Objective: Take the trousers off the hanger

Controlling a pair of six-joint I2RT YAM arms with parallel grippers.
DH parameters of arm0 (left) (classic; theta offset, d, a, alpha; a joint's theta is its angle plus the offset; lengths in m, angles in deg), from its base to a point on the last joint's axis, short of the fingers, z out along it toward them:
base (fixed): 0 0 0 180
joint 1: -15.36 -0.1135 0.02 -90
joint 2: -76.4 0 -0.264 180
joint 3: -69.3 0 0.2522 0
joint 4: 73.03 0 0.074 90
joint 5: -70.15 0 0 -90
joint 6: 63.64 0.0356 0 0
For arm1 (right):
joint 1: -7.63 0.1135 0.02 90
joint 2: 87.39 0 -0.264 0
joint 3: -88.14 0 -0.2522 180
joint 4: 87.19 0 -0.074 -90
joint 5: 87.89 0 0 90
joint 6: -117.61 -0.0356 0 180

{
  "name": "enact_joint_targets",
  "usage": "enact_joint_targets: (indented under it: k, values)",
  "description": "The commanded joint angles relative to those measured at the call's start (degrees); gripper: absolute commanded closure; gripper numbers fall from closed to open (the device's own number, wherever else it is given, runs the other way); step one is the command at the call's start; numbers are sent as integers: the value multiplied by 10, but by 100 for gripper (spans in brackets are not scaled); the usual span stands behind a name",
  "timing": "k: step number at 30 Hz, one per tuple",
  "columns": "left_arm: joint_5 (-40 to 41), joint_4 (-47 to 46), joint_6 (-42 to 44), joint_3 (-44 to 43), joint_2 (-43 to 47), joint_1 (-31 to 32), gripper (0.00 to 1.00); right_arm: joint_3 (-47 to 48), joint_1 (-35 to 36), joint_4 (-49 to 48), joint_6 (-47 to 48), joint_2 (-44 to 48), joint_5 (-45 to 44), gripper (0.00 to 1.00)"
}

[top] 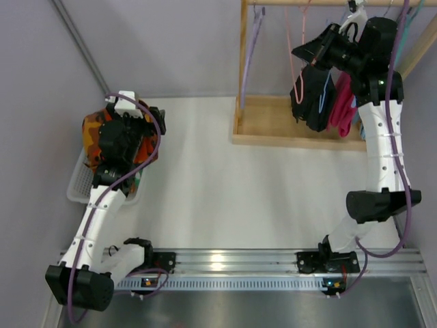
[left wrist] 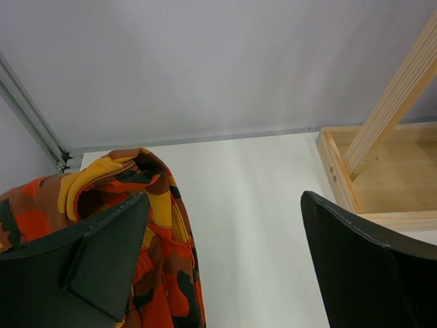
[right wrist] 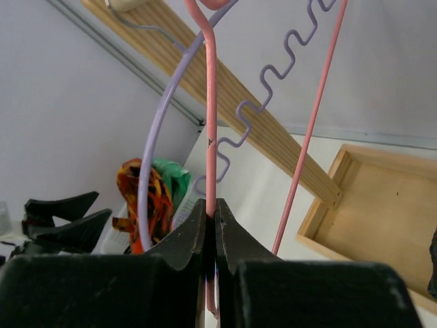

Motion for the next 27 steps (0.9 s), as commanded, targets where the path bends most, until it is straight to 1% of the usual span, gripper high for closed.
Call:
enact_joint_targets:
  k: [1, 3, 9, 14, 15, 18, 22, 27]
  values:
    - [0, 4, -39, -25, 3, 3, 2, 82, 28, 23, 38, -32, -56, 100]
    - [20, 9, -37, -24, 7, 3, 2, 97, 41, 31, 50, -48, -96, 100]
    - [28, 18, -35, -18, 13, 2, 2, 84, 93, 15, 71, -60, -164, 100]
    - [28, 22, -34, -27, 7, 2, 2, 70, 120, 10, 62, -77, -184, 100]
    - [27, 44, -34, -31, 5, 2, 2, 69, 121, 14, 58, -79, -196, 100]
    - [31, 74, -34, -52, -4, 3, 2, 60, 123, 24, 41, -87, -220, 100]
    - [35, 81, -28, -55, -5, 3, 2, 52, 128, 16, 28, -96, -211, 100]
    - [33, 81, -22, -53, -2, 3, 2, 55, 141, 5, 39, -110, -217, 100]
